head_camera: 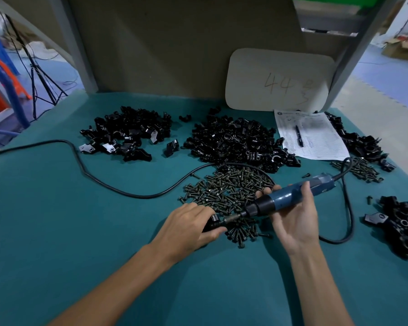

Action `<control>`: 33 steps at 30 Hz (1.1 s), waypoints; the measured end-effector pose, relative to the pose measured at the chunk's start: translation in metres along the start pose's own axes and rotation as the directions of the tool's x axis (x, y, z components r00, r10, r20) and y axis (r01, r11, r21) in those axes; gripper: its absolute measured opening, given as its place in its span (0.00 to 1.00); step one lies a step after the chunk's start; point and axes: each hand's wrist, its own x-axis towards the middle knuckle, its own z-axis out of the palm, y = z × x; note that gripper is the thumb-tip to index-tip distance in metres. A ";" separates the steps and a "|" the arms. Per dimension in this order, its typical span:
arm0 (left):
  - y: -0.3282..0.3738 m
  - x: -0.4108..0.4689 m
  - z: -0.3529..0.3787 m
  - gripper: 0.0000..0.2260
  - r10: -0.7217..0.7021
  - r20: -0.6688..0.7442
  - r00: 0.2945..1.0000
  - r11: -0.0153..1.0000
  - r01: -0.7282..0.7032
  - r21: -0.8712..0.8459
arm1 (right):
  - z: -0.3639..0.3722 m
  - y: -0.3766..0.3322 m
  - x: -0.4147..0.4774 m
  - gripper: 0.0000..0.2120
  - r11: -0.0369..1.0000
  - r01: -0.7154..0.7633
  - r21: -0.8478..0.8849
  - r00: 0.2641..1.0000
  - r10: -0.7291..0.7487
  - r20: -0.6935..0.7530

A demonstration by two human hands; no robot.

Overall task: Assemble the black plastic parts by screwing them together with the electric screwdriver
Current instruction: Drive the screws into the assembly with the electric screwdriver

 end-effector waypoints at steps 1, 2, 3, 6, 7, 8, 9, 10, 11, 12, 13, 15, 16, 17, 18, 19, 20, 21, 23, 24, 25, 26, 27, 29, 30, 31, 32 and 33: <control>0.000 0.000 0.000 0.18 0.013 -0.014 1.000 1.000 -0.013 0.013 | 0.000 0.000 0.000 0.25 1.000 -0.003 0.002 1.000 0.003 -0.012; -0.001 0.000 0.000 0.18 0.020 -0.022 1.000 1.000 -0.019 0.016 | 0.000 -0.001 0.000 0.25 1.000 -0.007 0.005 1.000 0.007 -0.021; -0.001 0.000 0.001 0.18 0.023 -0.028 0.999 1.000 -0.023 0.017 | -0.001 -0.001 0.000 0.24 1.000 -0.008 0.005 1.000 0.008 -0.025; 0.000 0.000 0.001 0.18 0.022 -0.036 0.999 1.000 -0.021 0.007 | 0.000 0.000 -0.001 0.21 1.000 -0.006 0.005 1.000 0.006 -0.021; 0.000 0.000 0.000 0.18 0.014 -0.038 0.999 1.000 -0.014 0.001 | 0.000 0.001 -0.002 0.20 1.000 -0.004 0.006 1.000 0.004 -0.022; 0.001 0.000 0.000 0.18 0.004 -0.037 0.999 1.000 -0.004 -0.006 | 0.001 0.001 -0.002 0.21 1.000 -0.003 0.010 1.000 0.003 -0.021; 0.001 0.000 -0.001 0.18 -0.008 -0.032 0.999 1.000 0.008 -0.012 | 0.001 0.001 -0.002 0.21 1.000 -0.001 0.011 1.000 0.001 -0.019; 0.001 0.001 -0.001 0.18 -0.017 -0.025 1.000 1.000 0.017 -0.017 | 0.001 0.001 -0.002 0.22 1.000 0.001 0.008 1.000 -0.001 -0.015; 0.002 0.001 -0.002 0.19 -0.020 -0.021 1.000 1.000 0.020 -0.016 | 0.001 0.001 -0.002 0.23 1.000 0.003 0.004 1.000 -0.003 -0.010; 0.002 0.001 -0.001 0.19 -0.020 -0.021 1.000 1.000 0.020 -0.011 | 0.001 0.001 -0.003 0.23 1.000 0.003 0.004 1.000 -0.003 -0.006; 0.003 0.001 -0.001 0.19 -0.021 -0.021 1.000 1.000 0.021 -0.007 | 0.002 0.001 -0.003 0.24 1.000 0.003 0.005 1.000 -0.003 -0.002; 0.002 0.001 -0.002 0.18 -0.028 -0.016 0.999 1.000 0.028 -0.009 | 0.002 0.001 -0.004 0.26 1.000 0.004 0.005 1.000 -0.004 -0.003; 0.002 0.001 -0.001 0.18 -0.029 -0.012 1.000 1.000 0.029 -0.009 | 0.002 0.001 -0.004 0.27 1.000 0.006 0.003 1.000 -0.006 -0.005; 0.001 0.001 -0.001 0.18 -0.028 -0.009 1.000 1.000 0.028 -0.007 | 0.002 0.001 -0.004 0.28 1.000 0.009 -0.002 1.000 -0.009 -0.006; 0.001 0.001 -0.001 0.18 -0.027 -0.006 1.000 1.000 0.027 -0.007 | 0.002 0.002 -0.004 0.29 1.000 0.013 -0.006 1.000 -0.013 -0.008; 0.001 0.001 -0.001 0.18 -0.028 -0.005 1.000 1.000 0.028 -0.007 | 0.002 0.002 -0.004 0.30 1.000 0.019 -0.011 1.000 -0.020 -0.013; 0.002 0.001 -0.001 0.18 -0.029 -0.007 1.000 1.000 0.029 -0.005 | 0.001 0.003 -0.004 0.32 0.999 0.028 -0.016 0.999 -0.028 -0.019; 0.002 0.001 -0.001 0.18 -0.028 -0.009 1.000 1.000 0.028 0.000 | 0.001 0.003 -0.003 0.34 0.999 0.037 -0.023 0.999 -0.038 -0.027; 0.003 0.001 -0.002 0.17 -0.024 -0.020 1.000 1.000 0.024 0.003 | 0.000 0.004 -0.002 0.36 0.998 0.046 -0.030 0.998 -0.048 -0.037; 0.003 0.001 -0.002 0.17 -0.025 -0.024 0.999 1.000 0.025 0.003 | -0.001 0.004 -0.002 0.35 0.999 0.045 -0.025 0.998 -0.046 -0.034; 0.003 0.002 -0.002 0.17 -0.026 -0.027 0.999 1.000 0.026 0.003 | -0.001 0.004 -0.001 0.33 0.999 0.041 -0.018 0.999 -0.042 -0.026; 0.003 0.002 -0.002 0.17 -0.027 -0.027 0.999 1.000 0.027 0.006 | -0.002 0.004 -0.001 0.32 0.999 0.038 -0.013 0.999 -0.038 -0.017; 0.003 0.002 -0.002 0.16 -0.027 -0.027 0.999 1.000 0.027 0.008 | -0.002 0.004 -0.001 0.30 0.999 0.034 -0.010 0.999 -0.034 -0.009; 0.003 0.002 -0.002 0.16 -0.031 -0.027 0.999 1.000 0.031 0.002 | -0.002 0.004 -0.001 0.29 1.000 0.027 -0.012 1.000 -0.027 -0.001; 0.003 0.002 -0.002 0.16 -0.035 -0.024 0.999 0.999 0.035 -0.004 | -0.002 0.004 -0.001 0.29 0.999 0.027 -0.017 1.000 -0.027 0.002; 0.003 0.002 -0.003 0.16 -0.036 -0.022 0.999 0.999 0.036 -0.007 | -0.002 0.004 -0.001 0.29 0.999 0.028 -0.021 1.000 -0.028 0.005; 0.003 0.002 -0.003 0.16 -0.033 -0.022 0.999 0.999 0.033 -0.006 | -0.002 0.004 -0.001 0.29 0.999 0.029 -0.022 1.000 -0.029 0.007; 0.003 0.002 -0.002 0.16 -0.029 -0.024 0.999 1.000 0.029 -0.003 | -0.002 0.004 -0.001 0.29 0.999 0.027 -0.021 1.000 -0.027 0.007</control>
